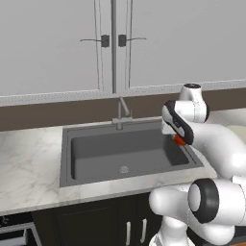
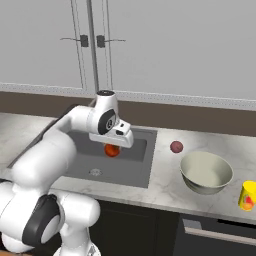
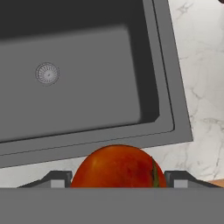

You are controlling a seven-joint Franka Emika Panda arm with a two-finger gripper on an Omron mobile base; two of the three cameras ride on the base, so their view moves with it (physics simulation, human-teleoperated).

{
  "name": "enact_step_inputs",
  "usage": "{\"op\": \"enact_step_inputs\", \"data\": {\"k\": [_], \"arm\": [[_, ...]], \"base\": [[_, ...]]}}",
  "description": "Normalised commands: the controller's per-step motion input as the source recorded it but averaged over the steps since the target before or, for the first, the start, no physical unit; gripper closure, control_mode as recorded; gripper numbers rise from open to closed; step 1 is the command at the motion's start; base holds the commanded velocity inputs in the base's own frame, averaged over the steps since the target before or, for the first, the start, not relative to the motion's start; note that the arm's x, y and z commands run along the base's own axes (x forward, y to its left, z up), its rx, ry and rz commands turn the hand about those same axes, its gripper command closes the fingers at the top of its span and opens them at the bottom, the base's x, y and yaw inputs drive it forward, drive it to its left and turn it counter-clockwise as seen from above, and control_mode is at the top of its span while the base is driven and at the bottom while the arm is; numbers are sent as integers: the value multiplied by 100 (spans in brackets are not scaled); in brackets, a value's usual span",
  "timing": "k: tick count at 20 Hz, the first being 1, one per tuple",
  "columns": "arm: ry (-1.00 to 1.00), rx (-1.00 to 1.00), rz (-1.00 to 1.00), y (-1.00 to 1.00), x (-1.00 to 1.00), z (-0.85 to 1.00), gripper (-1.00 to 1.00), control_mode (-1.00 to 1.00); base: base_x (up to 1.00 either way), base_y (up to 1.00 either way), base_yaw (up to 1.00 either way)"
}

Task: Remove the tomato and onion from the sink. Then move the bowl and cup from the counter to the sink for washing.

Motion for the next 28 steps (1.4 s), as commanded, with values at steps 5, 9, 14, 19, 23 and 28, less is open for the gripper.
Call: {"op": "enact_step_inputs", "data": {"k": [5,9,14,19,23,28], "arm": [[1,0,-1,-37,3,0,100,-100],[2,0,0,-37,4,0,100,-100],[0,0,0,-35,6,-3,100,-100],[0,-1,0,-35,9,-6,100,-100],[0,-2,0,-32,14,-7,100,-100],[1,-2,0,-31,16,-9,100,-100]], "base": [[0,0,0],[0,0,0],[0,0,0],[0,0,0],[0,0,0],[0,0,0]]}}
